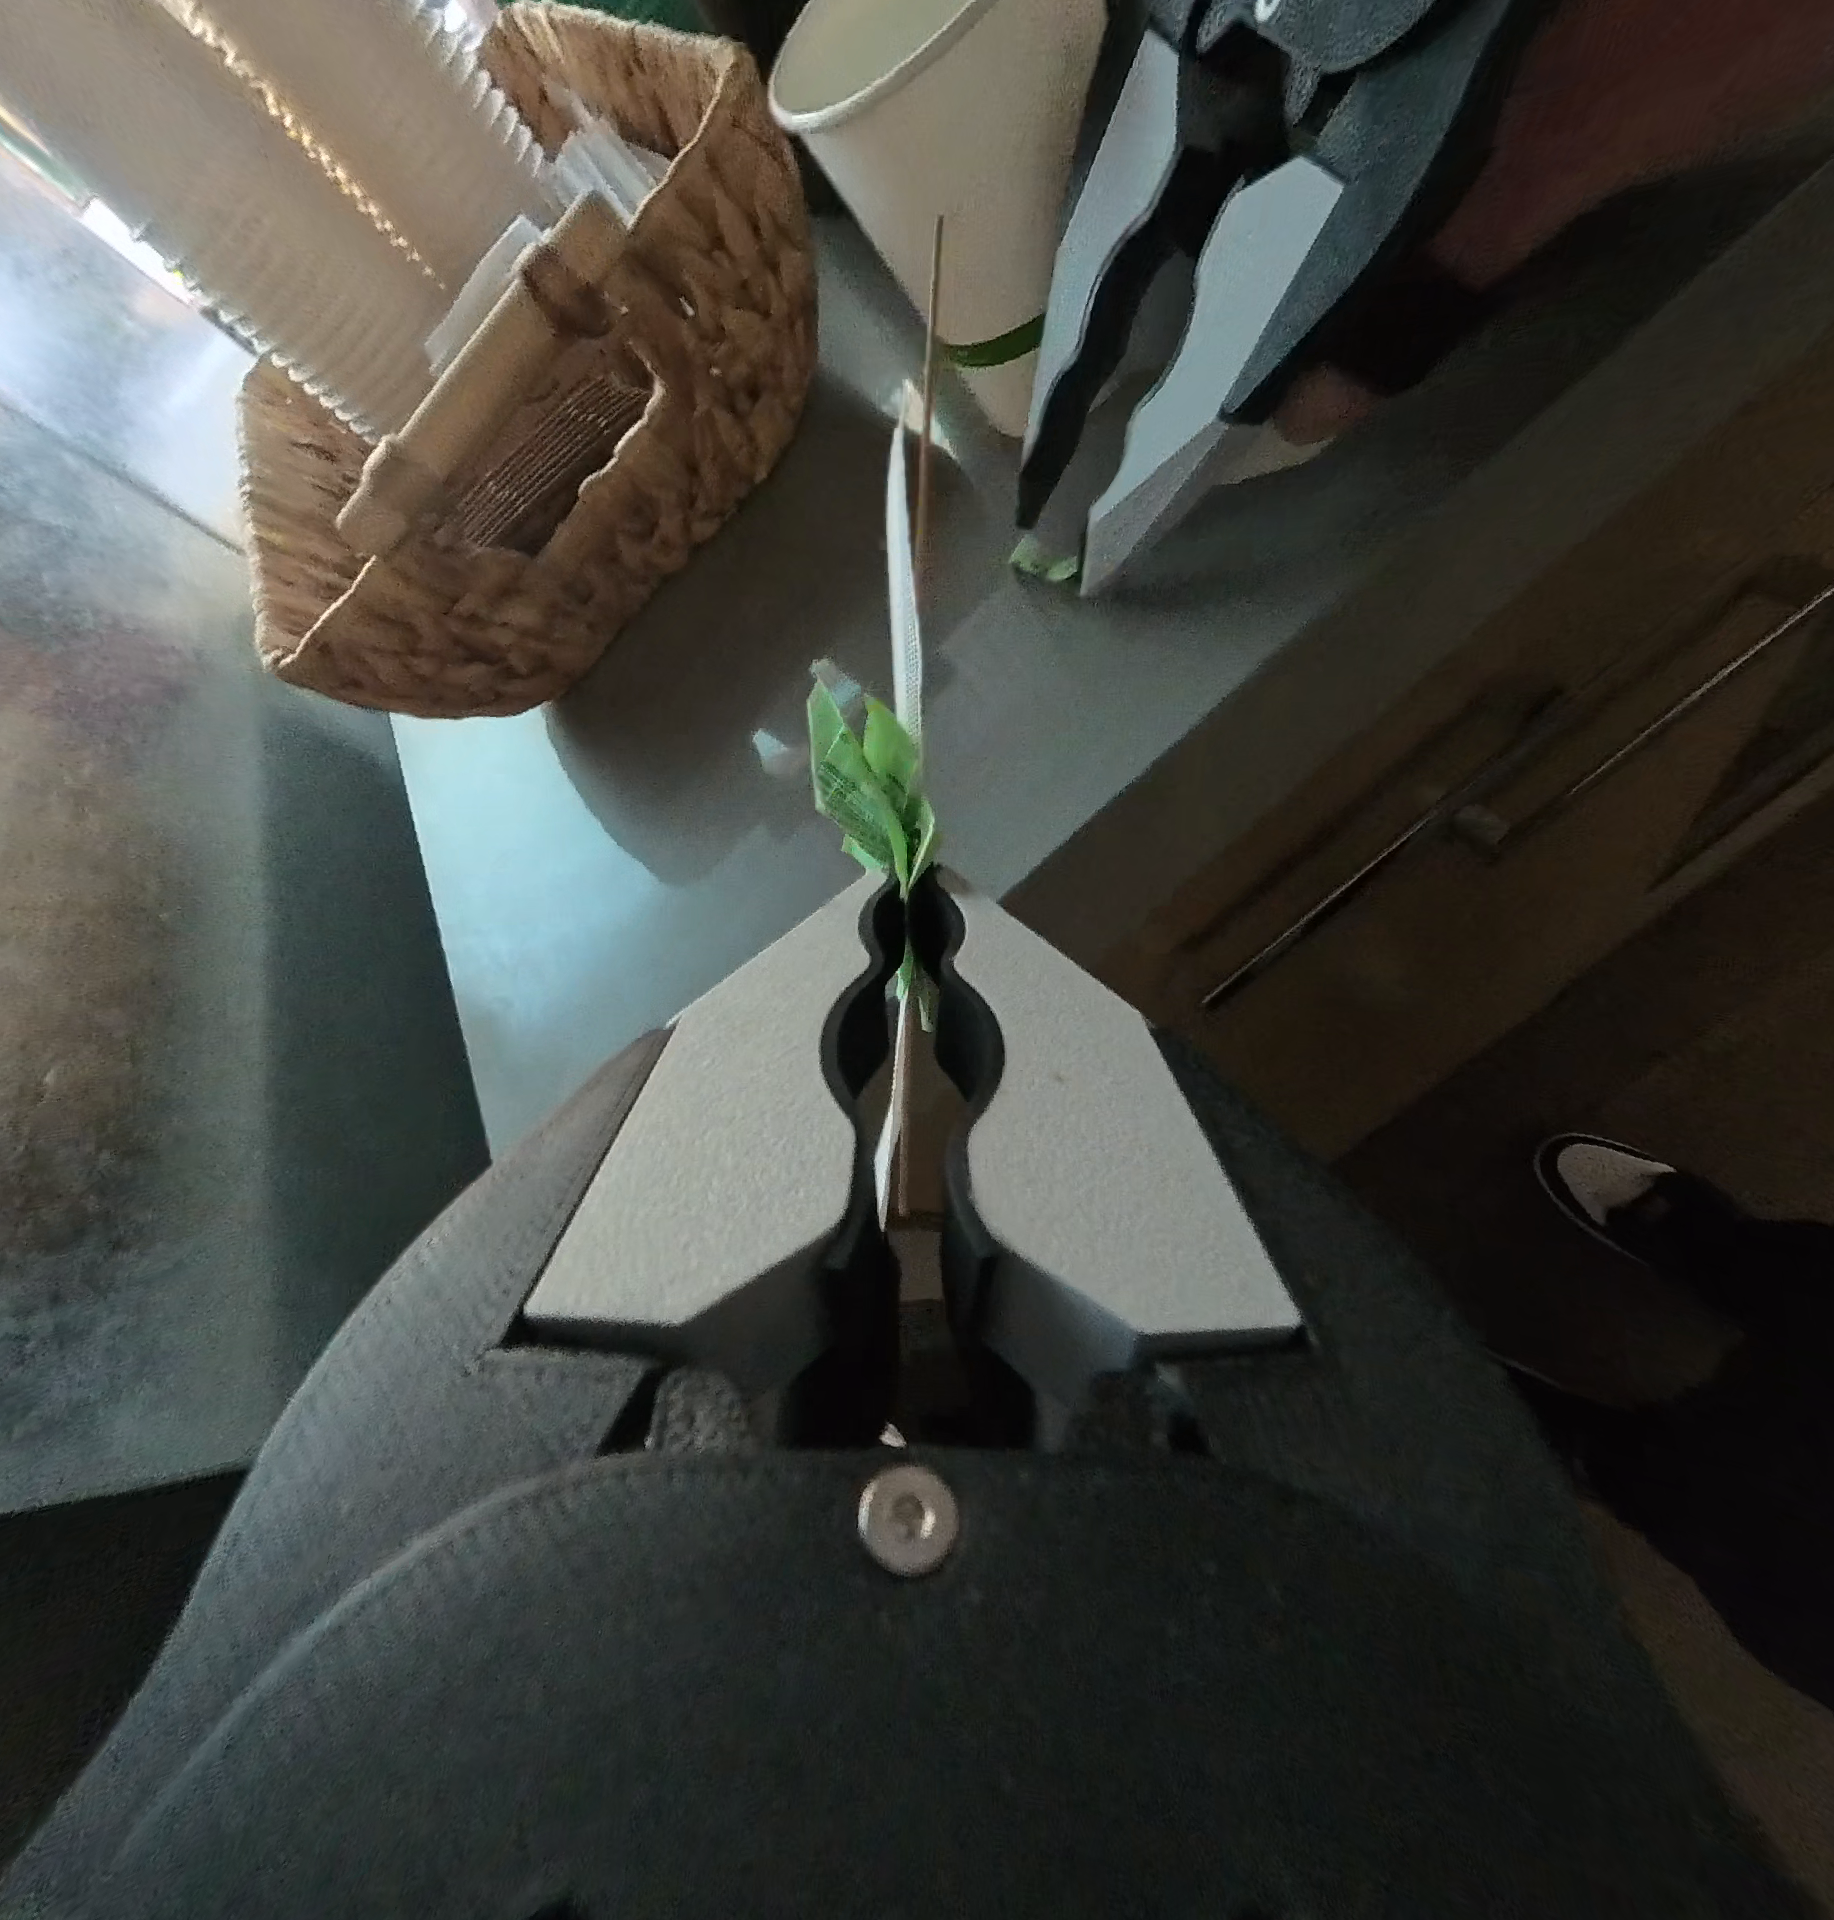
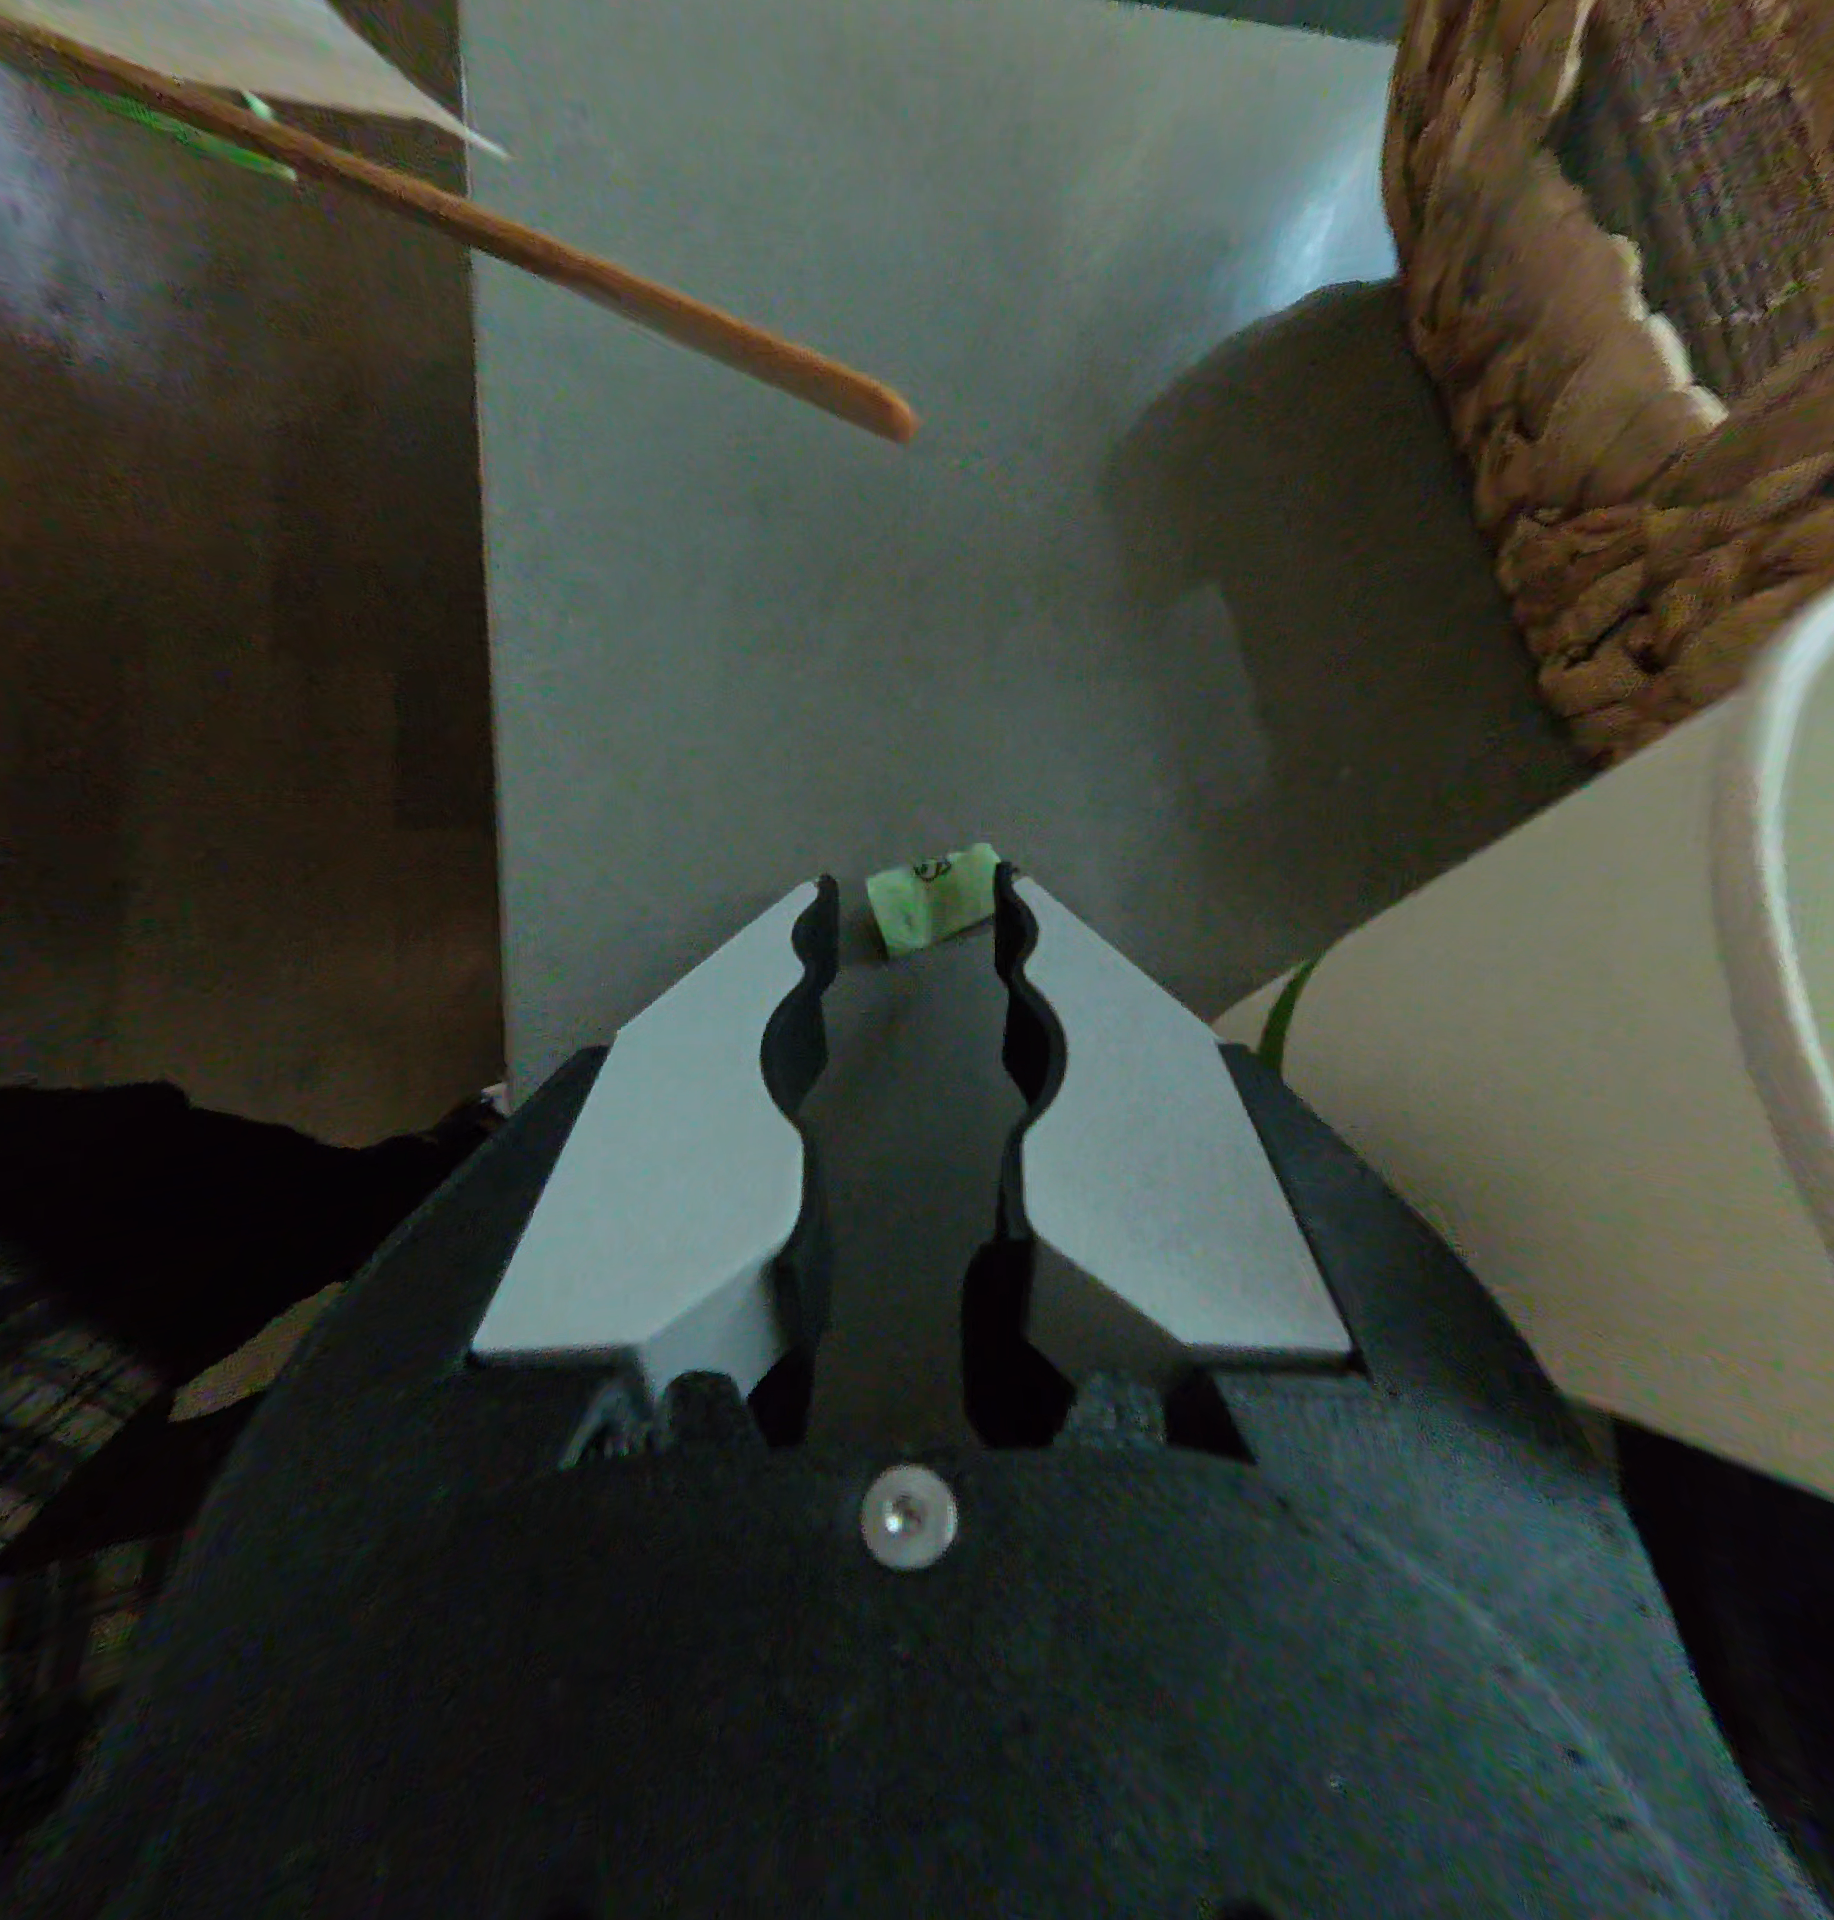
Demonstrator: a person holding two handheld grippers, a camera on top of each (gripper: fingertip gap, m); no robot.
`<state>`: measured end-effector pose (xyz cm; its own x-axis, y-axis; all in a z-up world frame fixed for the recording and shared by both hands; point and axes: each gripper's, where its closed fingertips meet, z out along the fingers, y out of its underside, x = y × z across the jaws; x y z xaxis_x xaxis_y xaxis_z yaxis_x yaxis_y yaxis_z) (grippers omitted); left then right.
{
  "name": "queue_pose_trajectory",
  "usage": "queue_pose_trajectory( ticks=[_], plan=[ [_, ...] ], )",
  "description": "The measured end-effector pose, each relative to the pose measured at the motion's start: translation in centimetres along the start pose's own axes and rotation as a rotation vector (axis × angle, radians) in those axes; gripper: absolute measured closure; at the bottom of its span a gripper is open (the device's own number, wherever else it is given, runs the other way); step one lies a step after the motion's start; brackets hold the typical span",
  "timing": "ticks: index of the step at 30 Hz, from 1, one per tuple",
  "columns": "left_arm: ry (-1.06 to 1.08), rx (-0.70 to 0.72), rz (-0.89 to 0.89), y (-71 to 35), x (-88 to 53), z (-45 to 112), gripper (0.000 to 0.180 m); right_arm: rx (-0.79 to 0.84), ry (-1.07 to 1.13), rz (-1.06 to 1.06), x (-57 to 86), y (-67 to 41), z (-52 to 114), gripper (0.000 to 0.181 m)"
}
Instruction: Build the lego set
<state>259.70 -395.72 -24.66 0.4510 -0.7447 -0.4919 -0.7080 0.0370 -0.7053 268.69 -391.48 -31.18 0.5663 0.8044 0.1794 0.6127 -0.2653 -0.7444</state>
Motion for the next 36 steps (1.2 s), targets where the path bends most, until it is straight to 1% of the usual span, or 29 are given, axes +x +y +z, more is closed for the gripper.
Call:
queue_pose_trajectory(
  ticks=[1,3,4,7,10,15,24,32,34,36],
  plan=[
    [-0.003,0.0,-0.006,0.1,-0.1,0.0,0.18,-0.03,-0.004,0.006,0.0,0.2,0.4,0.157],
    [-0.008,0.0,-0.012,0.1,-0.2,0.0,0.18,-0.043,-0.011,0.013,0.2,0.1,0.9,0.176],
    [-0.008,0.0,-0.016,0.0,-0.2,0.2,0.18,-0.05,-0.018,0.017,0.2,0.1,1.0,0.181],
    [0.006,0.008,-0.02,-0.4,0.0,1.1,0.18,-0.052,-0.032,0.045,0.2,0.3,0.8,0.181],
    [0.021,0.02,-0.032,-0.9,0.5,1.8,0.18,0.068,-0.074,0.123,0.1,-0.9,-0.8,0.181],
    [0.046,0.043,-0.053,-2.0,0.8,4.0,0.18,0.143,-0.087,0.183,0.3,-0.9,-3.8,0.181],
    [0.06,0.049,-0.055,-2.3,1.0,3.8,0.18,0.32,-0.09,0.153,-0.5,-3.4,-10.8,0.181],
    [0.019,0.029,-0.07,-2.1,0.1,2.9,0.18,0.361,0.061,0.073,4.3,-5.3,-15.0,0.181],
    [0.011,0.032,-0.074,-2.1,-0.1,2.9,0.18,0.332,0.06,0.043,5.5,-5.8,-15.3,0.181],
    [0.006,0.03,-0.075,-2.1,-0.3,3.0,0.18,0.26,0.036,0.013,6.3,-5.6,-14.4,0.181]
  ],
)
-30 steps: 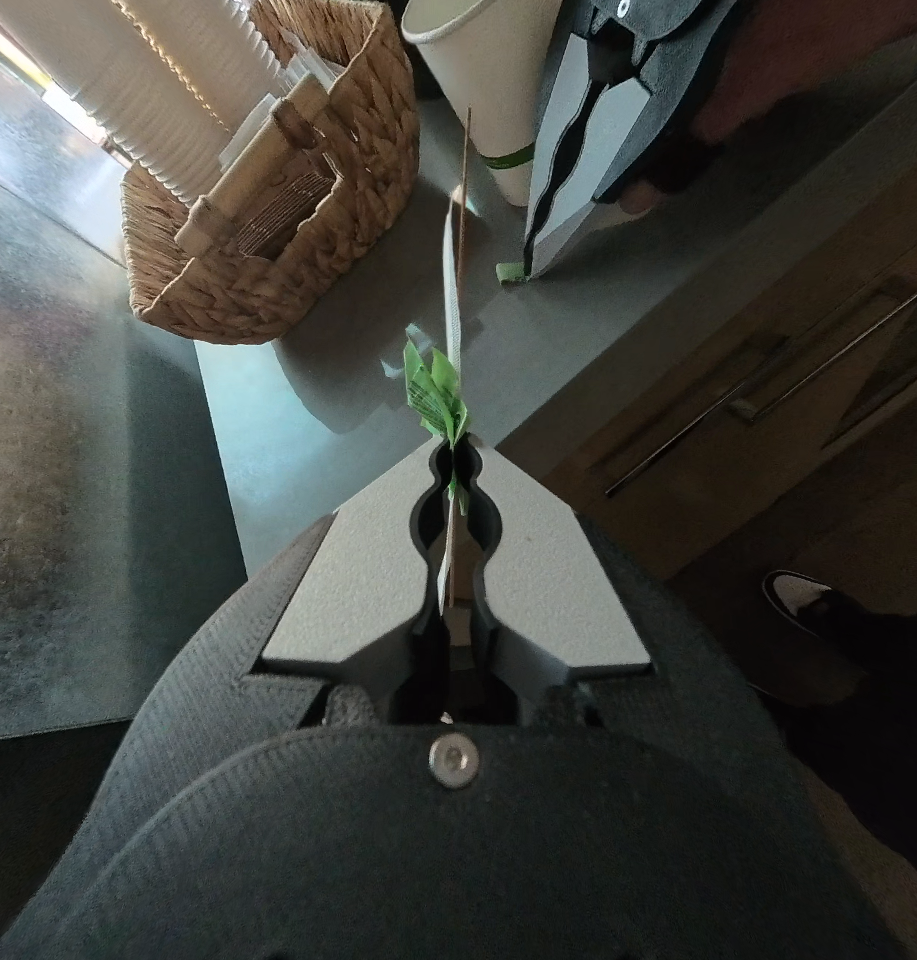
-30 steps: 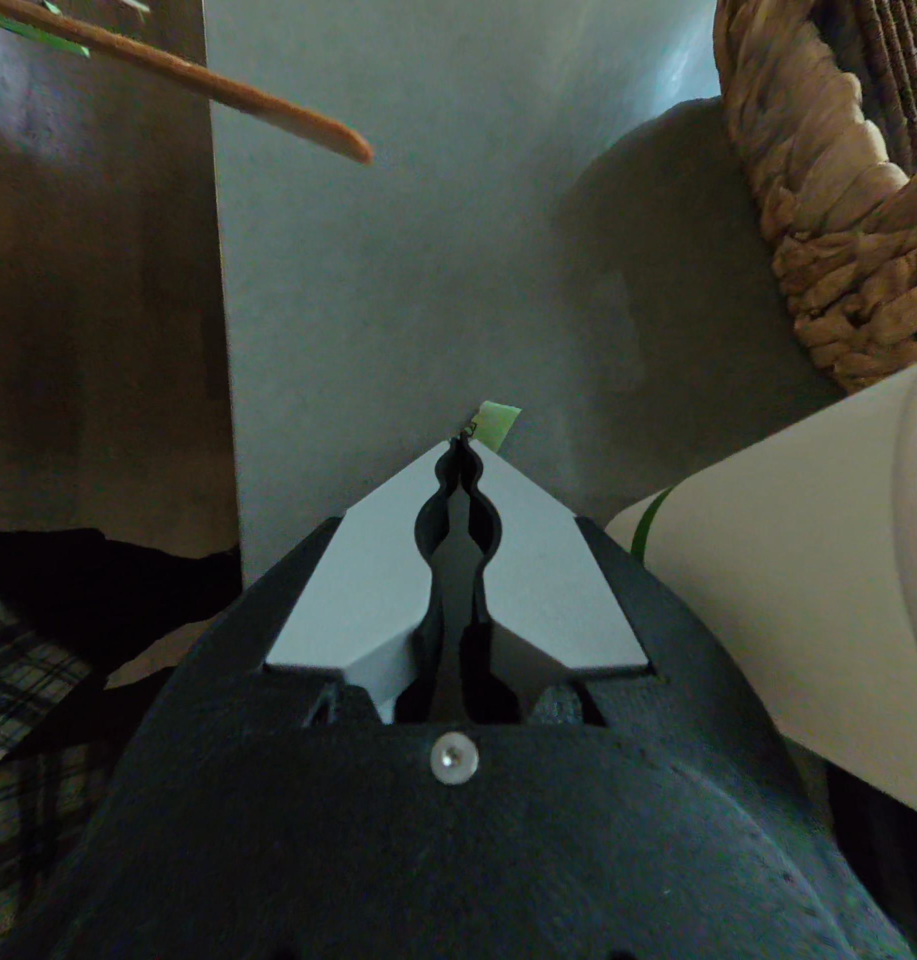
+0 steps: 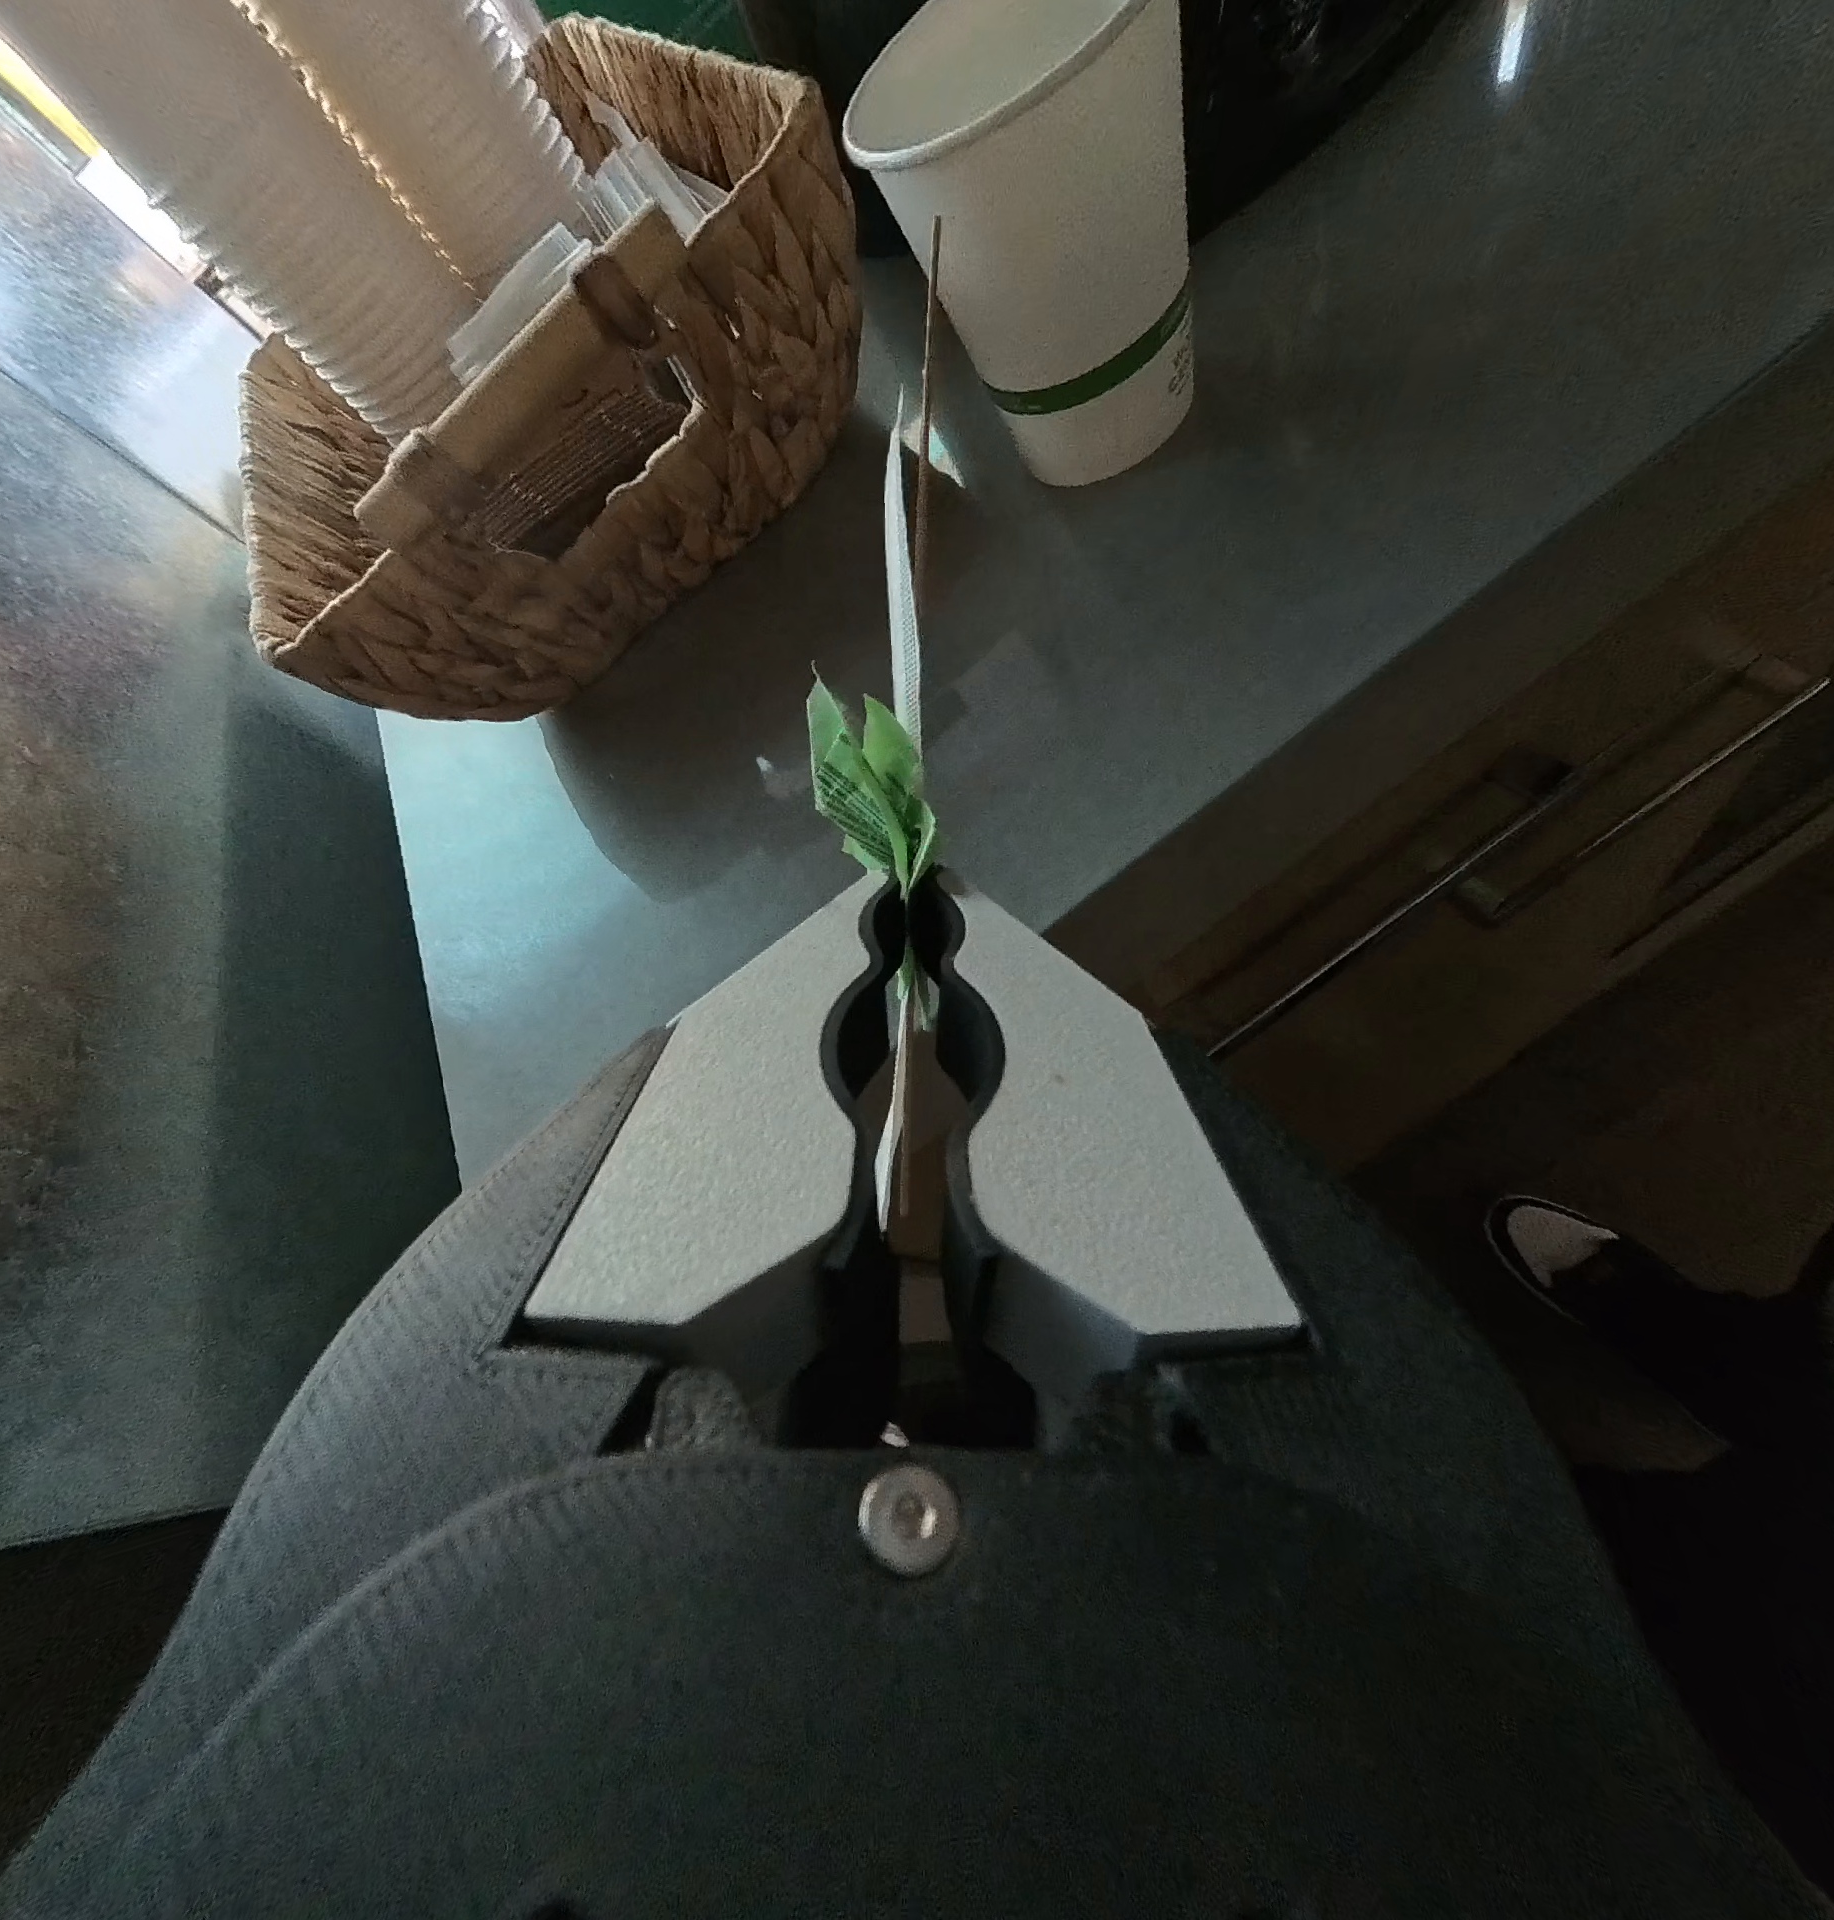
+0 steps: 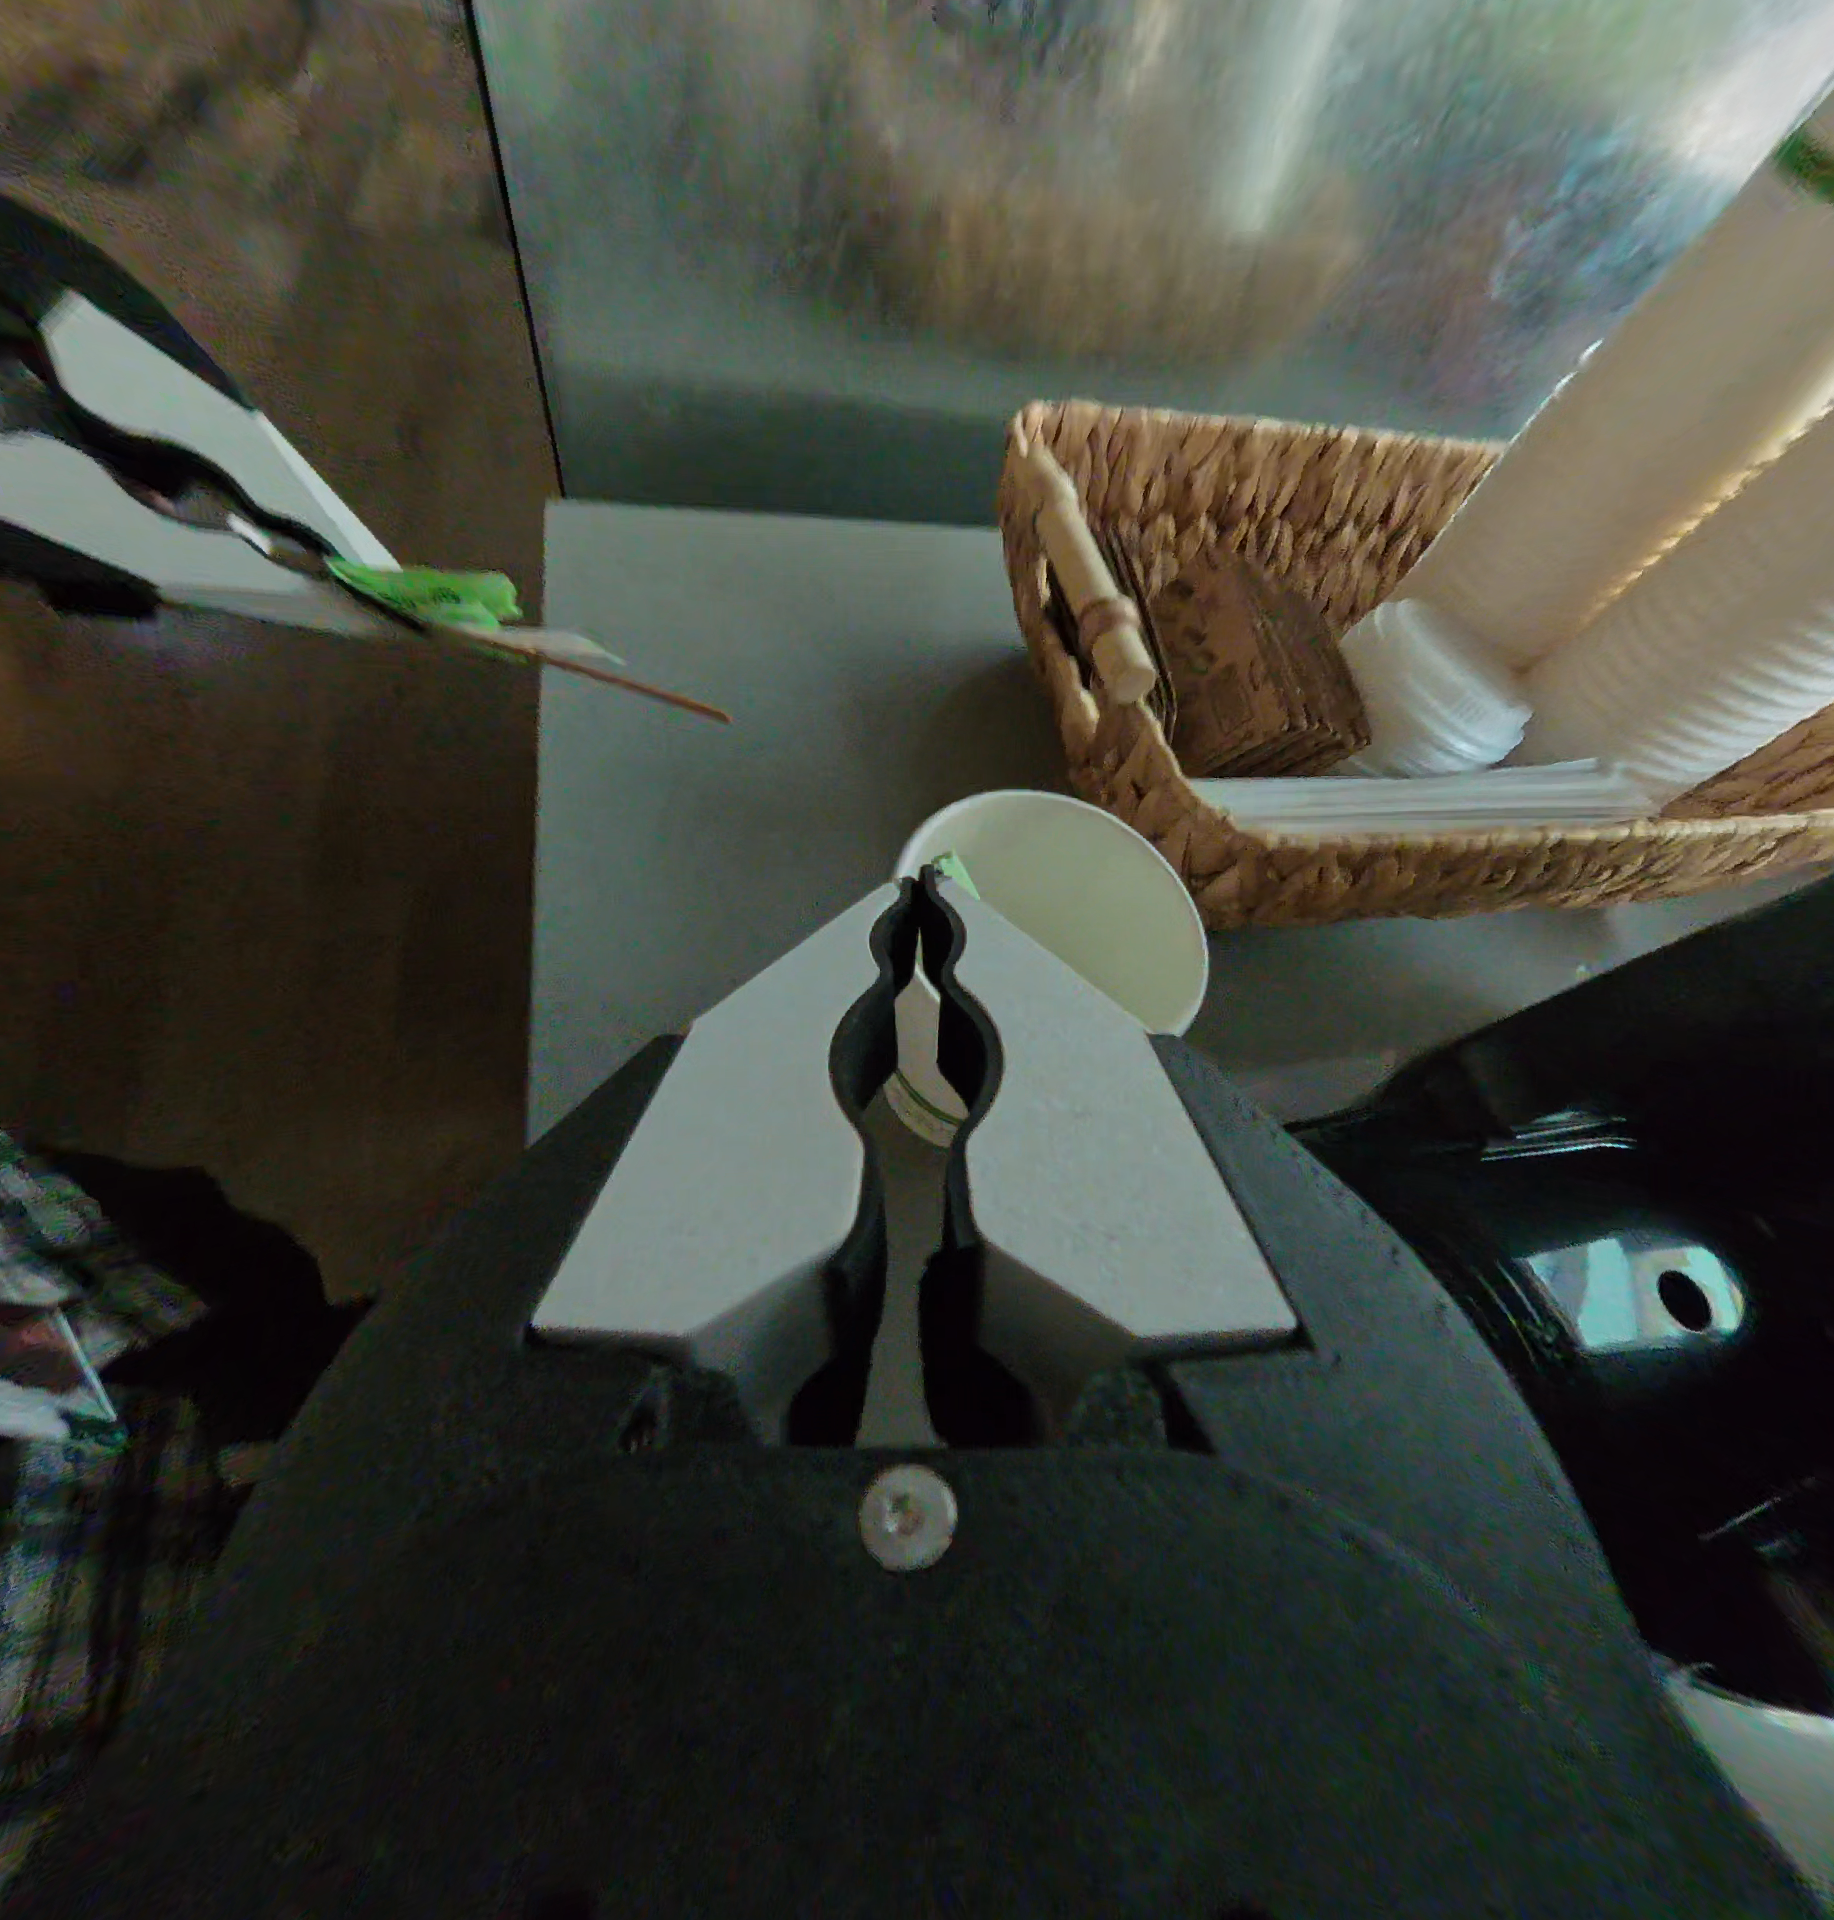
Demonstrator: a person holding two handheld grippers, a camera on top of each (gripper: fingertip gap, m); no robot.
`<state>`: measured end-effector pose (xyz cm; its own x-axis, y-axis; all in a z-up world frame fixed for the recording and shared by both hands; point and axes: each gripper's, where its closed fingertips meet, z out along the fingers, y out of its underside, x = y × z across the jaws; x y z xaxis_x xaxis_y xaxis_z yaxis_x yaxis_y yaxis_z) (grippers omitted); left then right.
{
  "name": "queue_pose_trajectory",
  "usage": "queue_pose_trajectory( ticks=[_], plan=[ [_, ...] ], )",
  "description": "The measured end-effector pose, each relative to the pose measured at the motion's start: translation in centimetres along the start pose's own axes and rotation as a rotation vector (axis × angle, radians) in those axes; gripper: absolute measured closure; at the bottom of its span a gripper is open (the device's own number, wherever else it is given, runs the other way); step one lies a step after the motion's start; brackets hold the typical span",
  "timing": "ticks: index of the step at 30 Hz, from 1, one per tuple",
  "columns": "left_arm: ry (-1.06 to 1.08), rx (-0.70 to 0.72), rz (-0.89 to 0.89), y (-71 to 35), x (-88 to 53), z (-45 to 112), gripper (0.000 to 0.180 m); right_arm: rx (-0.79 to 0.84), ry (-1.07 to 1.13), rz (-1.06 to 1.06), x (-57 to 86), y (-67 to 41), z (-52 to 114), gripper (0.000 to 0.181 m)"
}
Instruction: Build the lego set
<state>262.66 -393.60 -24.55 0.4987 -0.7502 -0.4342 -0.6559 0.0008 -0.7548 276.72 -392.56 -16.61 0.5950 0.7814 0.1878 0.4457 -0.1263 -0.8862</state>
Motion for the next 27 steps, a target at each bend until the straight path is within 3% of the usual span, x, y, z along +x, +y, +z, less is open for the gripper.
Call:
queue_pose_trajectory(
  ticks=[6,12,15,19,27],
  plan=[
    [-0.01,-0.001,-0.009,0.1,-0.3,0.1,0.18,-0.192,-0.144,-0.022,0.3,2.6,3.1,0.18],
    [-0.015,-0.009,-0.019,0.5,-0.4,0.0,0.18,-0.3,-0.233,-0.043,-0.4,4.4,4.1,0.163],
    [-0.015,-0.011,-0.024,0.6,-0.5,0.0,0.18,-0.346,-0.244,-0.055,-0.5,5.4,4.5,0.17],
    [-0.015,-0.019,-0.025,0.9,-0.4,-0.1,0.18,-0.359,-0.224,-0.086,-0.4,5.5,4.8,0.181],
    [-0.077,-0.059,-0.073,2.8,-1.9,-3.6,0.18,-0.247,-0.304,-0.186,-4.2,2.0,4.1,0.181]
  ],
)
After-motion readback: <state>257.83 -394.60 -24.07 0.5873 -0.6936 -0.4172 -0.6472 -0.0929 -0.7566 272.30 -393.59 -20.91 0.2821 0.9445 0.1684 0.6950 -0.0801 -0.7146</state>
